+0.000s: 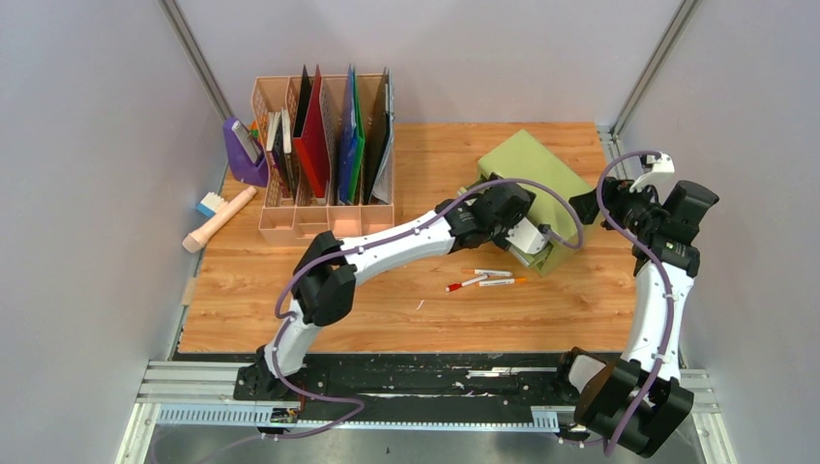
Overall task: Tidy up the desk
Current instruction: Place the stationery in the drawer, then close the drawer in the storage box.
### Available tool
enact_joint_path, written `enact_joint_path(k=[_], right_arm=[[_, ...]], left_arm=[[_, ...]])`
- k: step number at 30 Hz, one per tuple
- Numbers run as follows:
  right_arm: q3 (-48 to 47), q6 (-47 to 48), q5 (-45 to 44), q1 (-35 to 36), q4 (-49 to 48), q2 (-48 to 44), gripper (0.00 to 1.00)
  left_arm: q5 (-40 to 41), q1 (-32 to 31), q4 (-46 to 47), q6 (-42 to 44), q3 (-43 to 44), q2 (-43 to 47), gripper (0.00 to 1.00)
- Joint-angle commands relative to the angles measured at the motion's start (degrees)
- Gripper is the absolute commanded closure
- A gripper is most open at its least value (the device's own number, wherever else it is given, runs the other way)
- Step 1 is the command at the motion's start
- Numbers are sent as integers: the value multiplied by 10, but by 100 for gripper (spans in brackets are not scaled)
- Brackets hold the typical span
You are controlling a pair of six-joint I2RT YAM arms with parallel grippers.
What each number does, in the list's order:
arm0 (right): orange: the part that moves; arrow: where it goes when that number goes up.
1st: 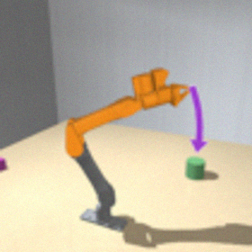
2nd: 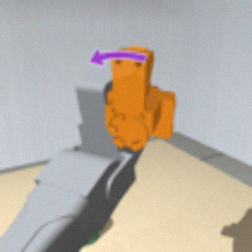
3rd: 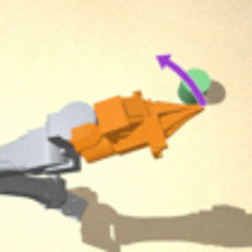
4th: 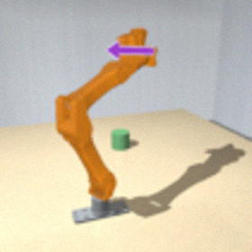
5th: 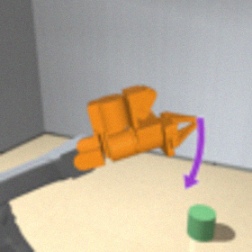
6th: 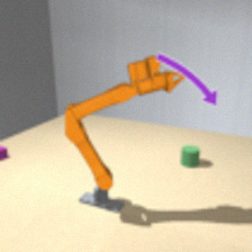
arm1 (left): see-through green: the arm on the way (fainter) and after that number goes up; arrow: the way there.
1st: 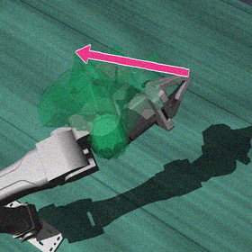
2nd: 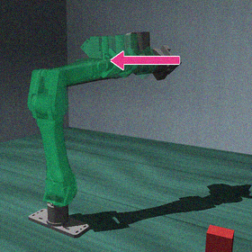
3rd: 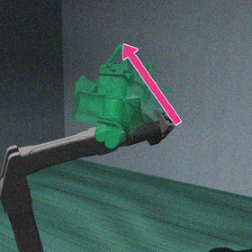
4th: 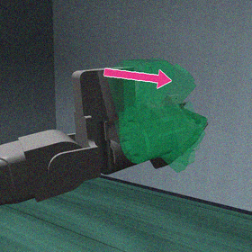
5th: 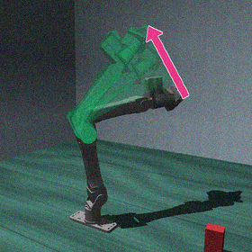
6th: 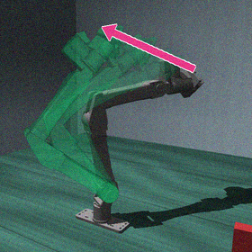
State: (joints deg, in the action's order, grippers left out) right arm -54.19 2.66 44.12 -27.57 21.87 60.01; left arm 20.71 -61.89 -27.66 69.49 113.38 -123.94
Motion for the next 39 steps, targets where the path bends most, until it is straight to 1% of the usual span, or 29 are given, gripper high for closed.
enact_joint_path(k=[1, 6, 11, 14, 17, 20, 23, 25, 31, 35, 39], right_arm=[[-3, 5, 52, -2, -12, -13, 21], [-2, 12, 74, 23, -18, -25, 21], [-4, 37, 67, 91, -23, -33, 21], [-6, 63, 37, 154, -22, -32, 21], [-7, 94, -1, 223, -22, -28, 21], [-7, 122, -22, 304, -21, -22, 21], [-10, 148, -37, 357, -21, -12, 21], [-15, 160, -43, 388, -21, -1, 21], [-37, 185, -57, 470, -21, 58, 21], [-39, 218, -104, 550, -26, 102, 22], [-33, 239, -144, 608, -34, 145, 22]], left_arm=[[27, -4, 39, -45, -41, 100, 1], [41, -3, 37, -116, -120, 177, 0], [18, 13, -27, -208, -181, 265, 0], [-15, 44, -73, -273, -214, 321, 0], [-46, 87, -91, -313, -274, 372, 0], [-76, 122, -114, -342, -326, 436, 0], [-102, 161, -132, -369, -364, 485, 0], [-118, 182, -140, -382, -390, 532, 0], [-153, 258, -132, -417, -442, 614, 0], [-175, 313, -109, -452, -467, 654, 0], [-183, 358, -82, -495, -486, 680, 0]])
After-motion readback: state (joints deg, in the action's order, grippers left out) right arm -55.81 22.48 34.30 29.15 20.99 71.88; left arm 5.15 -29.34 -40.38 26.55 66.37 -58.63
